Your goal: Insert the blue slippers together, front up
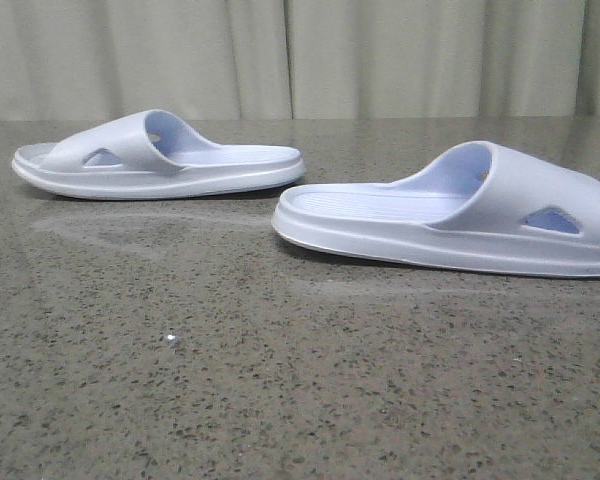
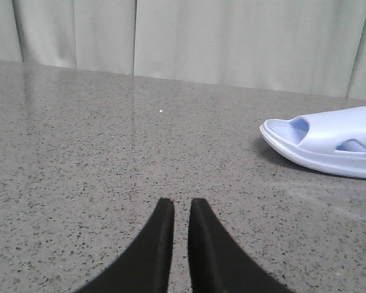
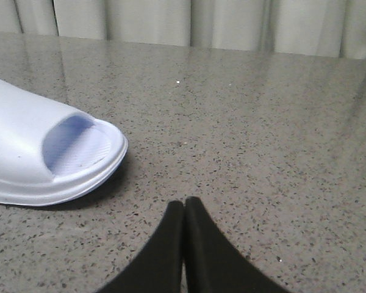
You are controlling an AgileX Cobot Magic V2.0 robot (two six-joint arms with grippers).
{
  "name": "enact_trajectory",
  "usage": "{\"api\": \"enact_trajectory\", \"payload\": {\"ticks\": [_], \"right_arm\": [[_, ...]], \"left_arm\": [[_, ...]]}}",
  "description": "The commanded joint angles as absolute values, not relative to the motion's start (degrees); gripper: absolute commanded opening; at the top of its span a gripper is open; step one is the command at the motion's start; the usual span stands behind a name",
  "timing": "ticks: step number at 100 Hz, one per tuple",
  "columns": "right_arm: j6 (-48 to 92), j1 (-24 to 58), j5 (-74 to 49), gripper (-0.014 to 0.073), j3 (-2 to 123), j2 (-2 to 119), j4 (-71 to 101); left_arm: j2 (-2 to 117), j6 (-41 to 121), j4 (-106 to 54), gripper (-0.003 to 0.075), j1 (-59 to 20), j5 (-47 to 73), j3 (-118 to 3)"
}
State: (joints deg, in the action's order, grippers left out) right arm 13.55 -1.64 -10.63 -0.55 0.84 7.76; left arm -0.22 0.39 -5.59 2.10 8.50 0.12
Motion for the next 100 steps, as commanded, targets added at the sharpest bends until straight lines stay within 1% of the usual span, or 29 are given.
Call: {"api": "enact_trajectory", "payload": {"ticks": [1, 68, 89, 100], "right_arm": [[13.6, -2.1, -6.3, -0.0079, -1.8, 1.4, 7.4], [13.6, -2.1, -6.3, -0.0079, -1.8, 1.4, 7.4], [13.6, -2.1, -1.1, -0.0079, -1.8, 1.4, 7.4], [13.6, -2.1, -0.5, -0.0079, -1.8, 1.4, 7.4]], "left_arm": [[-1.8, 0.0, -6.0, 0.0015, 2.3, 4.5, 0.7], [-1.8, 0.0, -6.0, 0.0015, 2.3, 4.5, 0.7], [-1.8, 0.0, -6.0, 0.0015, 2.3, 4.5, 0.7], [-1.8, 0.0, -6.1, 0.0015, 2.3, 4.5, 0.7]]}}
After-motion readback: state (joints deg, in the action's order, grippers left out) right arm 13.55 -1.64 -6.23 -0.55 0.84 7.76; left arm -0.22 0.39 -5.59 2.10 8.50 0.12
